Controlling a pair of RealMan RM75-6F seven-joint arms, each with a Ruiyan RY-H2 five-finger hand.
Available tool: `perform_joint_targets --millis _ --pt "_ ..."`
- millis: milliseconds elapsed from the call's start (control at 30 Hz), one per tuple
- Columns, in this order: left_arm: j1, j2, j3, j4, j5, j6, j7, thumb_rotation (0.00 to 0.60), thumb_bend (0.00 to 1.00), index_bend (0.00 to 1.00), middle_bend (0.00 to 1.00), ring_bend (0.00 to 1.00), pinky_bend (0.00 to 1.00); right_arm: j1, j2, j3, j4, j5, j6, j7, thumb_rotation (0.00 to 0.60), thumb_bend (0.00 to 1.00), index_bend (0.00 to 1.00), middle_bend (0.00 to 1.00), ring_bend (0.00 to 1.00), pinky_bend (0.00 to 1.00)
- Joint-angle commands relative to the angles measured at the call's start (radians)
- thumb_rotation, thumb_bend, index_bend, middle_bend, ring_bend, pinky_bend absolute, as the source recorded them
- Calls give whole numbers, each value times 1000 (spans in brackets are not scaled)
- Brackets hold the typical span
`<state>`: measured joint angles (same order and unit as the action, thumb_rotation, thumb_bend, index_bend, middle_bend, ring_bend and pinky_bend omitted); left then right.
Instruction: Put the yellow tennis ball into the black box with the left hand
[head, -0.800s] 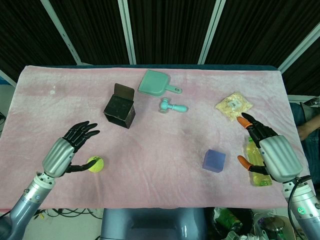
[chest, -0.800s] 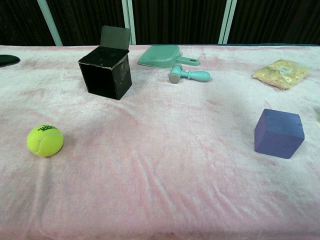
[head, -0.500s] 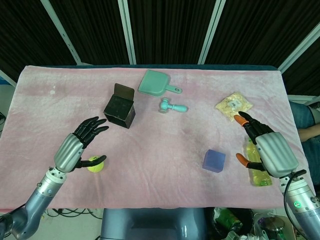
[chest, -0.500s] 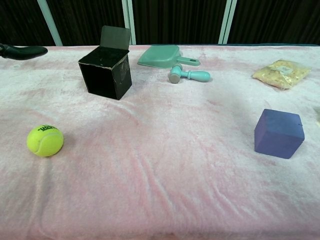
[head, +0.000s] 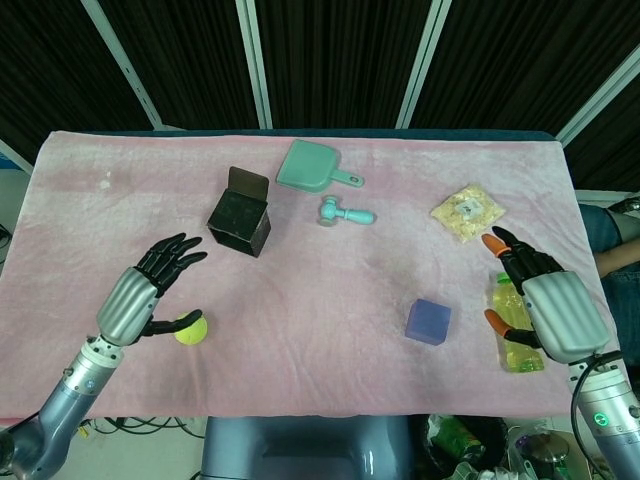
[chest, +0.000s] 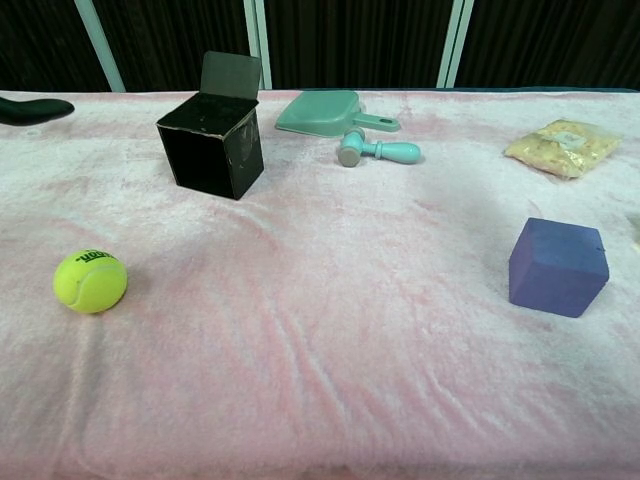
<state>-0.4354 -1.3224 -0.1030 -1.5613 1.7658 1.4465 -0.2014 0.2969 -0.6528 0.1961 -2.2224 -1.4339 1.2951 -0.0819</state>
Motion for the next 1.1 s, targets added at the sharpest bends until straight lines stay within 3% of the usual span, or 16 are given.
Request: perform_joint_targets --millis 33,167,300,433,533,667,800,967,1100 --pt "43 37 16 -14 0 41 132 600 207 131 63 8 117 -30 21 -11 0 -16 38 -1 600 203 0 32 150 245" --pt "96 102 45 -74 -17 67 196 600 206 130 74 12 125 -99 39 -48 -11 -51 110 -17 600 202 0 34 150 245" --pt "155 189 89 -143 -57 70 241 600 207 130 84 23 168 -198 -15 -127 4 -89 187 -55 600 203 0 34 150 245" --pt "195 248 133 -181 -76 61 244 600 273 152 159 134 310 -267 -109 -215 131 -143 189 -123 600 203 0 35 150 245" --pt "215 271 174 -180 -46 59 209 600 428 228 240 262 478 -297 -188 -242 232 -169 205 -140 600 204 0 38 150 245" --pt "235 281 217 -150 -14 50 200 600 548 355 406 424 659 -310 -260 -254 334 -197 216 -136 600 210 0 40 150 245" --pt "245 274 243 -128 -19 11 233 600 610 436 485 508 771 -308 -302 -265 412 -210 196 -124 600 242 0 42 150 245" --pt "231 247 261 -109 -41 -88 344 600 750 575 674 714 970 -302 -322 -275 464 -193 159 -107 600 296 0 57 151 245" --pt "207 213 272 -123 -43 -168 379 600 797 685 785 836 1000 -304 -325 -279 481 -194 155 -126 600 339 0 58 155 245"
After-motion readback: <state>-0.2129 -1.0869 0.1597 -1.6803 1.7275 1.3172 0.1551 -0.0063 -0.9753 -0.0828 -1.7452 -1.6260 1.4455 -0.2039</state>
